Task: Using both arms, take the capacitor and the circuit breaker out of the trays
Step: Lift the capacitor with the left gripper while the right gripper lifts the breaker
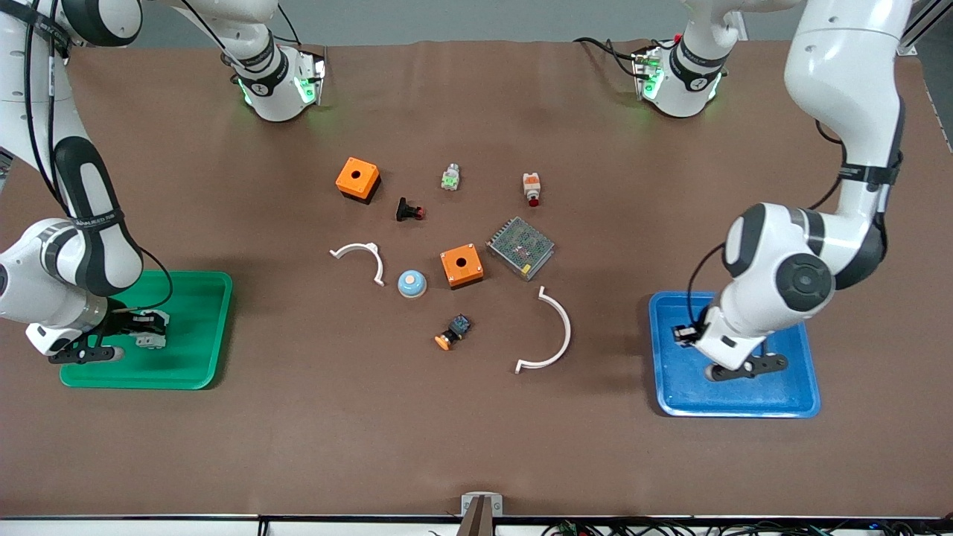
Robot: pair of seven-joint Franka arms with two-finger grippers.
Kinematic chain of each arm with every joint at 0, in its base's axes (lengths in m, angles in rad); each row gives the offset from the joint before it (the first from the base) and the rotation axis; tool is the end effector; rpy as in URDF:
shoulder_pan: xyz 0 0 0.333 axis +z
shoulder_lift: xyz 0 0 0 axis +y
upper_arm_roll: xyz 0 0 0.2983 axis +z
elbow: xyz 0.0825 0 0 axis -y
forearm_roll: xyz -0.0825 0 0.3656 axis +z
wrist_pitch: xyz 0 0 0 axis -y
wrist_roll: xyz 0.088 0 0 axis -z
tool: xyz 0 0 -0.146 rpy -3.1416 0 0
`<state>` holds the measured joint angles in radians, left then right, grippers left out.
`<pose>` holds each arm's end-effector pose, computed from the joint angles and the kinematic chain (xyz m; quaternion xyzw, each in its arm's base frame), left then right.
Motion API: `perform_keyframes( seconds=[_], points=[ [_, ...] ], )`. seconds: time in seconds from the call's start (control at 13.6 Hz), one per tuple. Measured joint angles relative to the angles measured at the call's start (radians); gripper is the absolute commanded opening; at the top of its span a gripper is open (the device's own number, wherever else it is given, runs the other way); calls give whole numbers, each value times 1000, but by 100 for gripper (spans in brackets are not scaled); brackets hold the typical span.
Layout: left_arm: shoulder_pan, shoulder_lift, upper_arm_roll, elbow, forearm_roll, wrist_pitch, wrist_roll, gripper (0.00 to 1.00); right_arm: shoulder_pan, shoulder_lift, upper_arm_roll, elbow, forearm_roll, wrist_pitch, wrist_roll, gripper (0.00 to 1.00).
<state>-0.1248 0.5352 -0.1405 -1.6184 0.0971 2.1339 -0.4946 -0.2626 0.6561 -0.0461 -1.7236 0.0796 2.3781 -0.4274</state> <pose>0.6402 -0.1576 0.2703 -0.9952 -0.0977 0.0044 0.0072 0.6181 -0.1924 0.1657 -0.9993 -0.0353 -0.0046 0.0126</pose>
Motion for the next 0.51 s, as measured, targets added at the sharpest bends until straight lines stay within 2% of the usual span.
perform_keyframes(
  seconds=[0.29,0.51],
  points=[
    [-144,-3,-1,-2,0,-15,-258,0,49,-80,10,139,7,-279,25,0],
    [-236,4,-2,9,0,-15,-436,0,142,-154,15,150,14,-367,201,2]
  ],
)
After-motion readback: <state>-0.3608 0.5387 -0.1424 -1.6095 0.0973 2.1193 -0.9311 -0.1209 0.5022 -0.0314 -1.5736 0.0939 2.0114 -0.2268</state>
